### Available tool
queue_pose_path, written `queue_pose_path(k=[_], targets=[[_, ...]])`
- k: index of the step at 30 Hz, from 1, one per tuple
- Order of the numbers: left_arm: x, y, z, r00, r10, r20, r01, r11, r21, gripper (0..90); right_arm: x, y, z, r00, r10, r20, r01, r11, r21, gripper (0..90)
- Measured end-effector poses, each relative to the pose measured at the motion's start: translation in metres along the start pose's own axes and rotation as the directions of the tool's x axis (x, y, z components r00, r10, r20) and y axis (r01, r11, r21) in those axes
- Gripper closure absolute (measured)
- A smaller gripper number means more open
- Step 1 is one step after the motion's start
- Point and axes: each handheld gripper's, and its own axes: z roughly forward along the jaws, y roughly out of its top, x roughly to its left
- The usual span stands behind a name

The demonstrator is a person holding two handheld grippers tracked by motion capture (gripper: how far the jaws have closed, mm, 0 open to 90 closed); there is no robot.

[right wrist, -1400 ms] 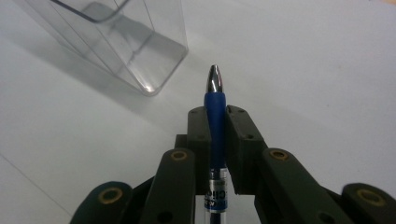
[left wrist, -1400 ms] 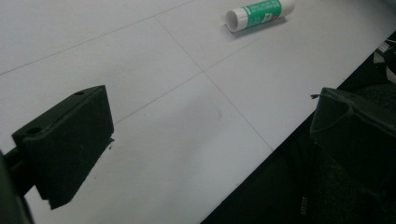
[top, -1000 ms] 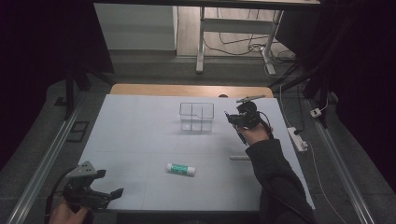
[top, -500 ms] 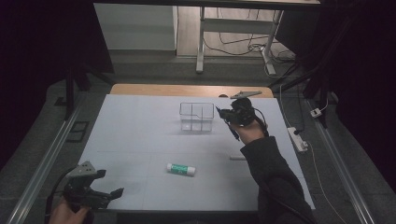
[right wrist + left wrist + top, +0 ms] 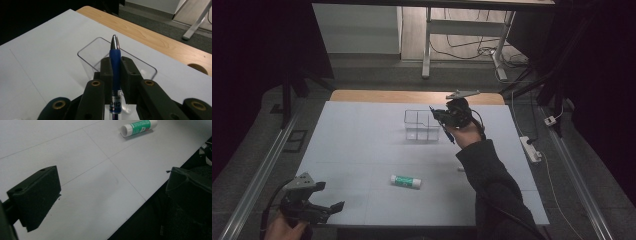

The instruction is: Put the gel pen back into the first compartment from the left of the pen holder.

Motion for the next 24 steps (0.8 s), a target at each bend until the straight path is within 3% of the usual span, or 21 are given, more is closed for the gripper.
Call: queue_pose_path(k=[6, 24], targets=[[0.000, 0.000, 0.000, 1.0000, -0.001, 0.002, 0.001, 1.0000, 0.000, 0.2, 0.007, 0.008, 0.013, 0.9998, -0.015, -0.012, 0.014, 0.9998, -0.017, 79.9], [0.001, 0.000, 0.000, 1.0000, -0.002, 0.006, 0.002, 1.0000, 0.004, 0.3, 0.007, 0.028, 0.045, 0.9990, 0.022, -0.039, -0.025, 0.9965, -0.080, 79.9]])
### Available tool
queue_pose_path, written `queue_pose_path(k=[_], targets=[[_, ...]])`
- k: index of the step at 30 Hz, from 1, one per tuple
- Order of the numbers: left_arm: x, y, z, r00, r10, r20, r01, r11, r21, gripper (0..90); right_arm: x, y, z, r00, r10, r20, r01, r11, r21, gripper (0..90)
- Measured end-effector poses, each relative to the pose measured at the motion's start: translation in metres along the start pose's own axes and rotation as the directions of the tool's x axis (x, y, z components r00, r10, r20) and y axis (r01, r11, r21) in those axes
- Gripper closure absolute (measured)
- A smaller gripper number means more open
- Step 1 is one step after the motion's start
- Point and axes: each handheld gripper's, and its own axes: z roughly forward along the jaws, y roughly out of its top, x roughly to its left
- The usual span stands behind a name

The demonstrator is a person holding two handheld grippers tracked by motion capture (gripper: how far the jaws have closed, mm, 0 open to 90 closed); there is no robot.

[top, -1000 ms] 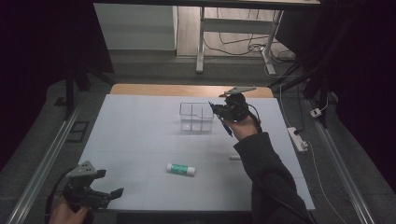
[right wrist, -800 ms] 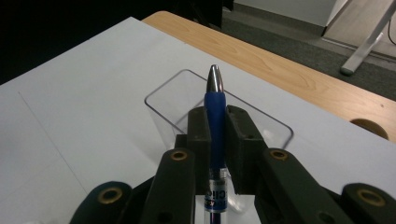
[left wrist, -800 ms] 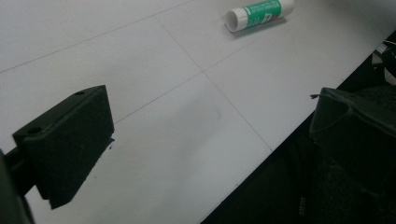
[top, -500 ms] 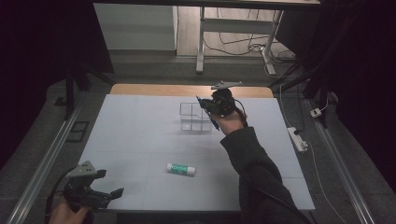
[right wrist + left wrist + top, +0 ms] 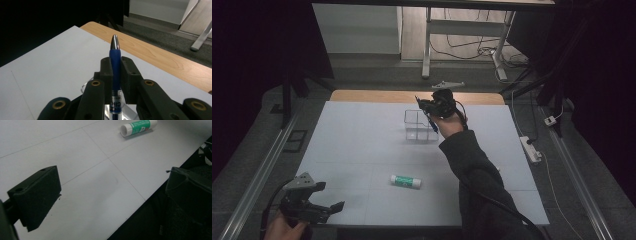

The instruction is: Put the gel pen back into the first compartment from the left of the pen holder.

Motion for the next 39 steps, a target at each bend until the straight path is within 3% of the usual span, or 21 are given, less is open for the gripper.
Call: queue_pose_path(k=[11, 16, 34, 39], targets=[[0.000, 0.000, 0.000, 1.0000, 0.003, 0.001, -0.003, 1.0000, 0.003, 0.3, 0.005, 0.012, 0.020, 0.9999, -0.009, -0.008, 0.008, 0.9995, -0.031, 79.9], [0.000, 0.000, 0.001, 1.0000, 0.002, 0.001, -0.002, 1.0000, 0.004, 0.3, 0.008, 0.015, 0.029, 0.9997, 0.008, -0.024, -0.010, 0.9985, -0.055, 79.9], [-0.001, 0.000, 0.001, 1.0000, 0.003, 0.004, -0.003, 1.0000, 0.006, 0.4, 0.021, 0.032, 0.060, 0.9993, -0.032, -0.021, 0.030, 0.9964, -0.080, 79.9], [0.000, 0.000, 0.000, 1.0000, 0.009, 0.003, -0.009, 1.0000, 0.004, 0.4, 0.024, 0.036, 0.069, 0.9993, -0.011, -0.036, 0.007, 0.9944, -0.106, 79.9]])
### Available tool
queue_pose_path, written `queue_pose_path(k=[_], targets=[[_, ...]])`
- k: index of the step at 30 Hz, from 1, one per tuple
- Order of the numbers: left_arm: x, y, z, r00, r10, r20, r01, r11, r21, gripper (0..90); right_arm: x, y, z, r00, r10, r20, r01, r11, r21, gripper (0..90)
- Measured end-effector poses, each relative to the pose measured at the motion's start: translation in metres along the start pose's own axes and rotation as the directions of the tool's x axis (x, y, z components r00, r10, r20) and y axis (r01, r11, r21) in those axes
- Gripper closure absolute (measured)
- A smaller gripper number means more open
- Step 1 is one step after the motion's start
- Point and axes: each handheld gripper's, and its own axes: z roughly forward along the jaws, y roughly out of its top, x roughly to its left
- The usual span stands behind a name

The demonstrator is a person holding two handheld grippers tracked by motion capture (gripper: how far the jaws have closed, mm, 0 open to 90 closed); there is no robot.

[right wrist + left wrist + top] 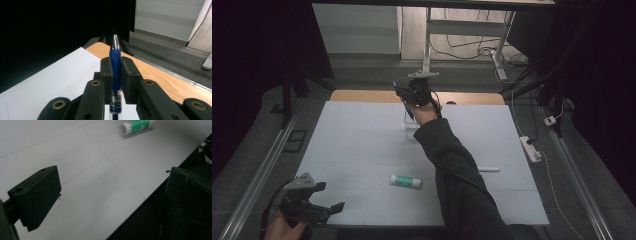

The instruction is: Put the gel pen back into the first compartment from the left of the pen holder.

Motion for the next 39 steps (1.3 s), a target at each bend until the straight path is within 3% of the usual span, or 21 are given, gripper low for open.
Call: queue_pose_path(k=[6, 22, 31, 36, 39], targets=[[0.000, 0.000, 0.000, 1.0000, 0.002, 0.003, -0.002, 1.0000, -0.001, 0.4, 0.002, -0.003, 0.008, 0.9991, -0.034, 0.025, 0.034, 0.9994, 0.006, 79.9], [0.000, 0.000, 0.000, 1.0000, 0.001, 0.001, -0.001, 1.0000, 0.003, 0.5, -0.007, -0.023, 0.003, 0.9998, -0.002, 0.019, 0.002, 1.0000, 0.010, 79.6], [0.000, 0.000, 0.001, 1.0000, 0.000, 0.002, 0.000, 1.0000, 0.005, 0.5, -0.011, -0.035, -0.004, 0.9999, 0.007, 0.013, -0.008, 0.9991, 0.042, 78.5], [0.000, 0.001, 0.001, 1.0000, 0.001, 0.002, -0.001, 1.0000, 0.006, 0.5, -0.012, -0.034, -0.011, 1.0000, -0.004, 0.001, 0.004, 0.9980, 0.063, 63.6], [-0.001, 0.001, 0.001, 1.0000, 0.001, 0.001, -0.001, 1.0000, 0.006, 0.5, -0.010, -0.032, -0.014, 0.9998, -0.020, -0.001, 0.020, 0.9972, 0.072, 59.3]])
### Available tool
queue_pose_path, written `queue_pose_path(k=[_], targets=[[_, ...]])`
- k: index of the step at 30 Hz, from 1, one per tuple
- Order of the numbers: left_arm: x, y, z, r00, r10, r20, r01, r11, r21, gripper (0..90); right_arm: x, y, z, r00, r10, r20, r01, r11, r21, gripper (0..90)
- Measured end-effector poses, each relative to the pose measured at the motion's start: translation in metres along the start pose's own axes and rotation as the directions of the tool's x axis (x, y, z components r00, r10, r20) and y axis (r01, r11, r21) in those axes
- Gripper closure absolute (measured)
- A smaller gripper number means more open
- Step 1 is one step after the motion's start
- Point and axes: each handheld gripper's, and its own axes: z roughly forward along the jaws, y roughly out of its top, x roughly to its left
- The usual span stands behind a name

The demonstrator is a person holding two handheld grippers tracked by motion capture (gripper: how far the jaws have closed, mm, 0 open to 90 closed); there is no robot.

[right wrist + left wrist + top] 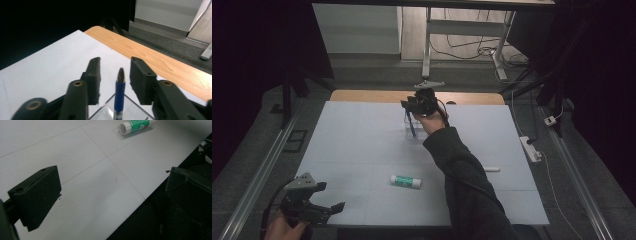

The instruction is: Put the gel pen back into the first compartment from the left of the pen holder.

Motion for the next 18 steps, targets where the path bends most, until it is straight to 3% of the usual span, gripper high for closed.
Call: queue_pose_path(k=[2, 8, 18], targets=[[0.000, 0.000, 0.000, 1.0000, 0.000, 0.000, 0.000, 1.0000, 0.000, 0.5, 0.003, 0.003, -0.006, 0.9995, -0.031, 0.001, 0.031, 0.9994, 0.016, 52.4], [0.000, 0.000, 0.000, 1.0000, 0.002, 0.000, -0.002, 1.0000, 0.002, 0.5, 0.006, 0.008, -0.018, 0.9975, -0.068, -0.020, 0.069, 0.9971, 0.033, 39.9], [0.000, 0.001, 0.001, 1.0000, 0.000, 0.000, 0.000, 1.0000, 0.001, 0.6, 0.011, 0.013, -0.031, 0.9901, -0.127, -0.061, 0.129, 0.9911, 0.034, 28.3]])
